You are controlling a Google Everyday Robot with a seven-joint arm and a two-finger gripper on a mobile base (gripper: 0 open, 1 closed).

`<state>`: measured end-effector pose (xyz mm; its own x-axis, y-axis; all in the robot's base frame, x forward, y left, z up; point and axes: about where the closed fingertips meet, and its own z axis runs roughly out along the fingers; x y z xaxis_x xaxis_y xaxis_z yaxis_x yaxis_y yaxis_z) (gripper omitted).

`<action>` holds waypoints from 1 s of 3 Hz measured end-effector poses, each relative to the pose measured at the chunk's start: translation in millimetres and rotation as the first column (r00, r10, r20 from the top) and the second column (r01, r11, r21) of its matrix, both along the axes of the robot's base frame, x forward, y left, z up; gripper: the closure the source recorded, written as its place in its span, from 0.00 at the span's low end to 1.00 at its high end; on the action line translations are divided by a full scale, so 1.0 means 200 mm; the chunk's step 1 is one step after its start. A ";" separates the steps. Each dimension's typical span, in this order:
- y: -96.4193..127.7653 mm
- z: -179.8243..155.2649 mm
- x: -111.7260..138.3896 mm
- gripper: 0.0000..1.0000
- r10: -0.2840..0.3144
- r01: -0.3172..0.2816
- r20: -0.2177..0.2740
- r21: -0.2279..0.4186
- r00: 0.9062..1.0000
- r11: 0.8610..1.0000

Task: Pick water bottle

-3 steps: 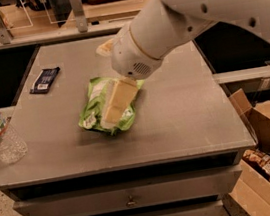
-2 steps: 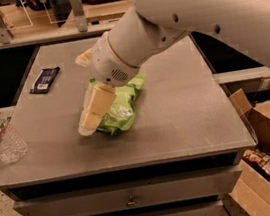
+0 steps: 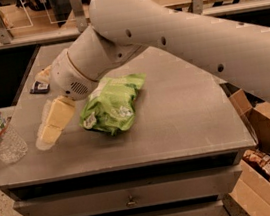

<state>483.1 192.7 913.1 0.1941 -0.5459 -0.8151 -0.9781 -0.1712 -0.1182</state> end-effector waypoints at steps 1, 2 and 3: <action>0.18 -0.02 -0.05 0.00 0.063 -0.062 -0.013 0.060 0.998 0.996; 0.34 -0.03 -0.09 0.00 0.106 -0.105 -0.001 0.119 0.994 0.987; 0.47 -0.05 -0.11 0.00 0.126 -0.126 0.010 0.174 0.992 0.977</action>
Offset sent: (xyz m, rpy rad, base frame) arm -0.0259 0.1059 -0.0091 0.2012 -0.0069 0.1508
